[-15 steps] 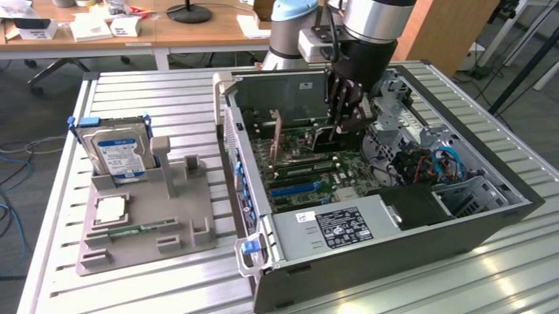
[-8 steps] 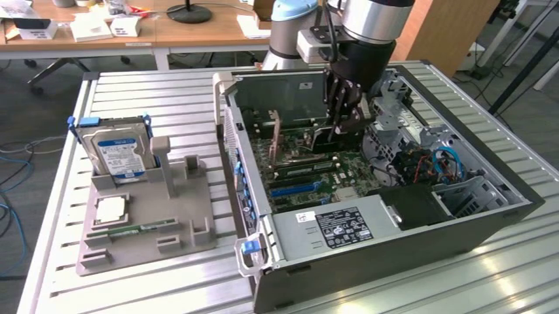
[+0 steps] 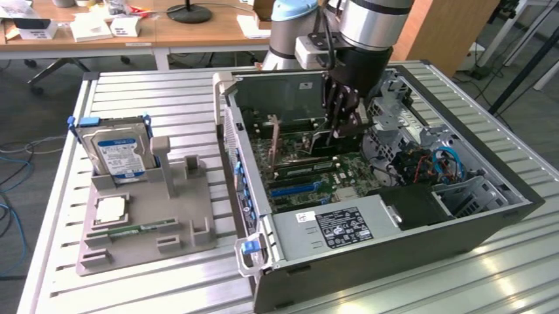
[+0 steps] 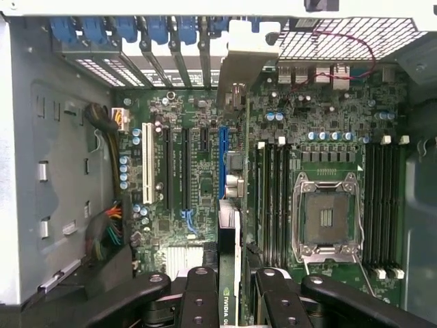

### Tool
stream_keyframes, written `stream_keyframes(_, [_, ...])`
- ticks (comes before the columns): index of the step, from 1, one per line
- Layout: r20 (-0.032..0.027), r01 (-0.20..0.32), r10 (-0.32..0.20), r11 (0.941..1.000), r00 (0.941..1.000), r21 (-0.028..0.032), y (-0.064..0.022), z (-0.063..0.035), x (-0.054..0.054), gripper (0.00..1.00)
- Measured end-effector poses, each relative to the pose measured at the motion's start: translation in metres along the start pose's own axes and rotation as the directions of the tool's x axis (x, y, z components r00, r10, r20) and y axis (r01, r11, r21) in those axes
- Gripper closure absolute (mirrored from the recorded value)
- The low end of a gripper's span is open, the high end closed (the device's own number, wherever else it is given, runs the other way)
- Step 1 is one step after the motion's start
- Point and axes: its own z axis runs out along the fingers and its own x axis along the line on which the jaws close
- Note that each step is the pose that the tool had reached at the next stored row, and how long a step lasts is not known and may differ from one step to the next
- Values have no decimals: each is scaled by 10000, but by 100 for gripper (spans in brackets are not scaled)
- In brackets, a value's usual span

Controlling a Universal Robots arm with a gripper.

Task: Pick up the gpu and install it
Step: 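Insert the gpu into the slot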

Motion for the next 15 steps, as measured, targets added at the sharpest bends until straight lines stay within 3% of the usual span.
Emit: stream_keyframes(15, [0,0,0,10000,10000,-1,6,212,1,74])
